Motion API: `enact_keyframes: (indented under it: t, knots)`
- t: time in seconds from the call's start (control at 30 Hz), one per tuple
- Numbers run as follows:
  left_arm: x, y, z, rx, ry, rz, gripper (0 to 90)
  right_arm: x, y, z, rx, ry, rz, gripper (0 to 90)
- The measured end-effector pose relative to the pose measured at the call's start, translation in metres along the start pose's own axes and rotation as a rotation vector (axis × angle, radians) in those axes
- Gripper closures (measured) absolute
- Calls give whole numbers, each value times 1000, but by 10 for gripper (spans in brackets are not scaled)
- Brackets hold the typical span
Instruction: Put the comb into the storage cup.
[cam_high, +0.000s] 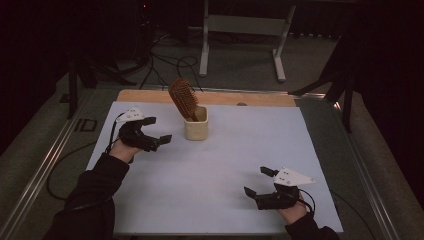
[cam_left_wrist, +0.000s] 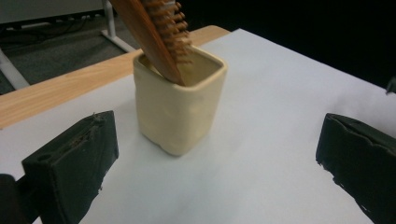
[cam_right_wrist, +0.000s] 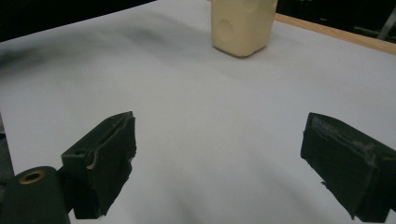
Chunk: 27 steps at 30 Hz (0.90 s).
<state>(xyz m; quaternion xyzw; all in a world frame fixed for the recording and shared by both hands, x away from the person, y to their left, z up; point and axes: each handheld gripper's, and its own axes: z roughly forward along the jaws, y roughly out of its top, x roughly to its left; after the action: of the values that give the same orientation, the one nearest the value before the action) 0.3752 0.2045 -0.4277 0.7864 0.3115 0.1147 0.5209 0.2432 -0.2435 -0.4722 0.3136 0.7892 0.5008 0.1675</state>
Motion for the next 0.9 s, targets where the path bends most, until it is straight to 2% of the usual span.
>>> enact_keyframes:
  t: [0.27, 0.63, 0.9]
  knots:
    - [-10, -17, -14, -7, -32, 1, 0, 0, 0, 0, -3, 1, -5, 101]
    - [-22, -42, -25, -2, -74, 2, 0, 0, 1, 0, -4, 0, -8, 101]
    - [-29, -59, -36, -22, -83, 6, 0, 0, 1, 0, -4, 2, -5, 101]
